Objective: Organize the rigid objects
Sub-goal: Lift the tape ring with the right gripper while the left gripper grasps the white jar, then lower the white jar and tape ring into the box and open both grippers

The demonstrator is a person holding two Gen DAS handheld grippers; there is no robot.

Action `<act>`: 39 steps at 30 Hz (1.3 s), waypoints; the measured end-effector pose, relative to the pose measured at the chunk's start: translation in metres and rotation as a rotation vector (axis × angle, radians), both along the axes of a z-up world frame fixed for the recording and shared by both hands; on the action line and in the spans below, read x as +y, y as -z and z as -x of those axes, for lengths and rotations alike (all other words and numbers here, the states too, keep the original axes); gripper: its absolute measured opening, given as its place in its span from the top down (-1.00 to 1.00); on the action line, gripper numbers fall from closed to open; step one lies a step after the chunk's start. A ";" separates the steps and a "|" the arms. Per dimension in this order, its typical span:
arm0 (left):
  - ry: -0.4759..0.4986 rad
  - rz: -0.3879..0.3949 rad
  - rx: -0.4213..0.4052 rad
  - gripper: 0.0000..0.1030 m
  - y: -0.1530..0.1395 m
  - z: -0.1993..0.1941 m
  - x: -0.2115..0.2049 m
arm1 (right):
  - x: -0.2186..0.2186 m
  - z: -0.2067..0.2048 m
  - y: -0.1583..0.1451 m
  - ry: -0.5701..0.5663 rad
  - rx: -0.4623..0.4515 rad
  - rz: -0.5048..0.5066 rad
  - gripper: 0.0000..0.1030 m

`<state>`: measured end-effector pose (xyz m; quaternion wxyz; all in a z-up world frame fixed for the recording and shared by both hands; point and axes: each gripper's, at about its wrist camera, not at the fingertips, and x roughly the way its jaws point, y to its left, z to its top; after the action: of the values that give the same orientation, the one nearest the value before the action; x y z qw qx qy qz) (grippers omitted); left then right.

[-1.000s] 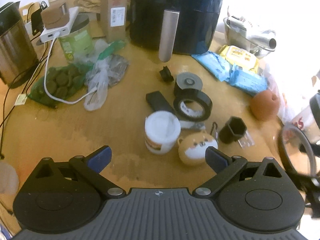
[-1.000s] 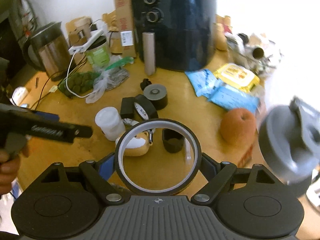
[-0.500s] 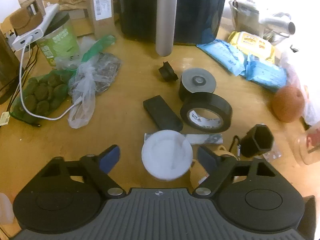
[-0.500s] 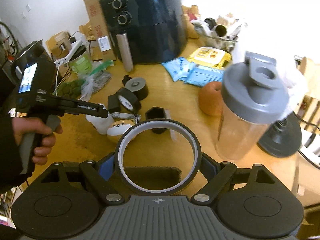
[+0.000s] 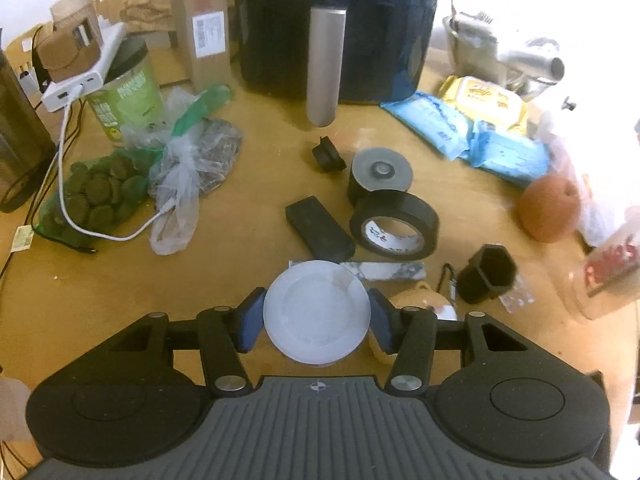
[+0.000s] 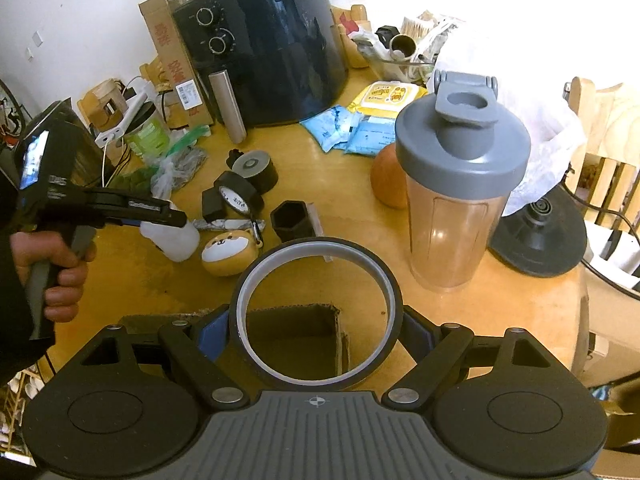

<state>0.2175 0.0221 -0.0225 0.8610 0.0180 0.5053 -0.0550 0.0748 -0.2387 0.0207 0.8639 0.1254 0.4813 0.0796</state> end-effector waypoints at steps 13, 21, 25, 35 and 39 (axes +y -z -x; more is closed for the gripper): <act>0.004 0.076 -0.025 -0.02 -0.044 0.061 0.003 | 0.006 0.005 0.005 -0.057 0.015 -0.045 -0.69; 0.018 0.110 -0.001 -0.02 -0.048 0.099 -0.003 | 0.007 0.012 0.005 -0.092 0.015 -0.057 -0.69; 0.023 0.124 0.027 -0.02 -0.043 0.113 -0.006 | 0.007 0.016 0.004 -0.112 0.015 -0.061 -0.69; 0.031 0.088 0.098 -0.02 -0.010 0.126 -0.015 | 0.001 0.024 0.005 -0.157 0.022 -0.081 -0.69; 0.009 0.076 0.101 -0.02 0.003 0.126 -0.015 | -0.003 0.029 0.007 -0.154 0.044 -0.121 -0.69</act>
<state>0.0919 0.0074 -0.0254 0.8343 -0.0151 0.5455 -0.0788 0.0455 -0.2419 0.0140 0.8352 0.1419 0.5028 0.1718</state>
